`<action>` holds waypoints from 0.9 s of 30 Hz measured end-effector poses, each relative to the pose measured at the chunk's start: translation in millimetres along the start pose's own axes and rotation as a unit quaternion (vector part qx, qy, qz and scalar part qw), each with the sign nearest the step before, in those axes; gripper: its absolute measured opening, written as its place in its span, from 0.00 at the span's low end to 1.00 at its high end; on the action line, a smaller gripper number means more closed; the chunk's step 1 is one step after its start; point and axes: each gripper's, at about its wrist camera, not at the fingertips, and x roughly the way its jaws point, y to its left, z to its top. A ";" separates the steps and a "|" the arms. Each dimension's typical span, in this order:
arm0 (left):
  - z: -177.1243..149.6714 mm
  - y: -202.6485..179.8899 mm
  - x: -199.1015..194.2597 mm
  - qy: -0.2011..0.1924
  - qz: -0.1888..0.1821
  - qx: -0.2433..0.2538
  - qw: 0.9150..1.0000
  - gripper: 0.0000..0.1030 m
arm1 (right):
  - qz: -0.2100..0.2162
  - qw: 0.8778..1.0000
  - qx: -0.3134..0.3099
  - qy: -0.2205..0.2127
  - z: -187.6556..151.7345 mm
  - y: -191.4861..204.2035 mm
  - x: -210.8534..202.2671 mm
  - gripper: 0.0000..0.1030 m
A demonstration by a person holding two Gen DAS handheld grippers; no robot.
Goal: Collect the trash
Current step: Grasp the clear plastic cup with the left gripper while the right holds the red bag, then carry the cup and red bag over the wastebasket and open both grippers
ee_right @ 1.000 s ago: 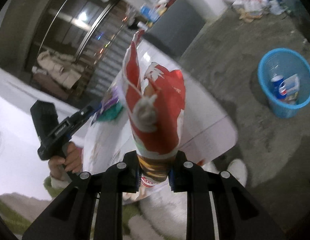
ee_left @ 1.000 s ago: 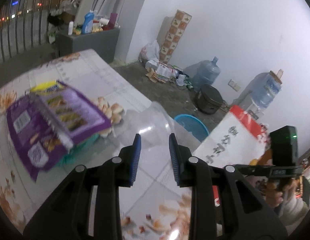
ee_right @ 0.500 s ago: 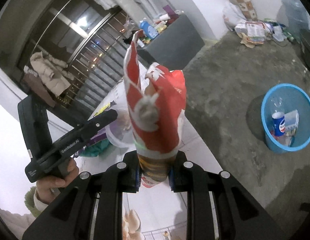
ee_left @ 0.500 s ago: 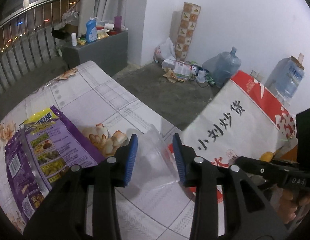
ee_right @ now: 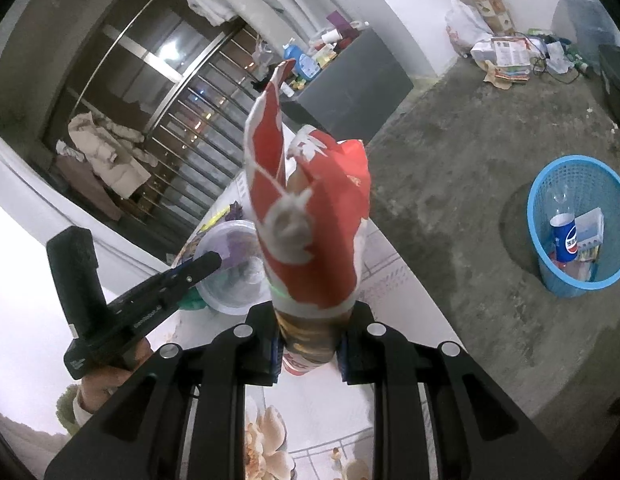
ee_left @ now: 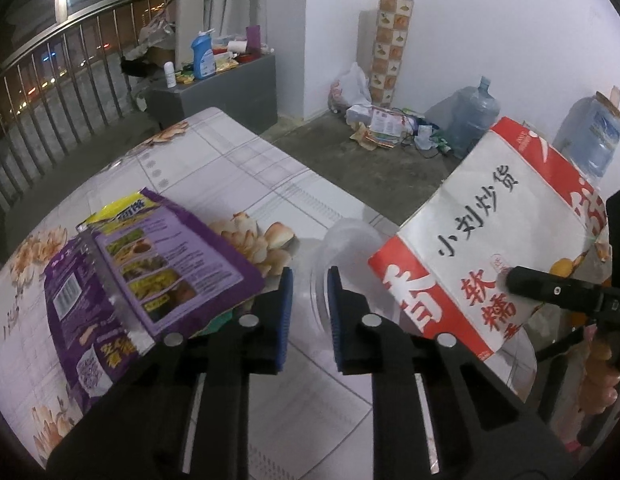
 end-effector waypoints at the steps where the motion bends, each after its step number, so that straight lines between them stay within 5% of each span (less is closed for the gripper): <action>1: -0.7 0.8 -0.9 0.000 -0.001 -0.003 1.000 0.12 | 0.001 1.000 0.002 -0.002 -0.2 -0.5 -1.0 0.20; 8: -3.8 0.4 -8.3 -0.010 -0.007 -0.008 1.000 0.04 | 0.017 0.999 0.018 -0.030 -0.5 -3.3 -18.8 0.20; 27: 13.6 -15.3 -28.1 -0.041 -0.004 0.004 0.999 0.04 | 0.028 0.994 0.047 -0.091 2.2 -23.5 -58.3 0.20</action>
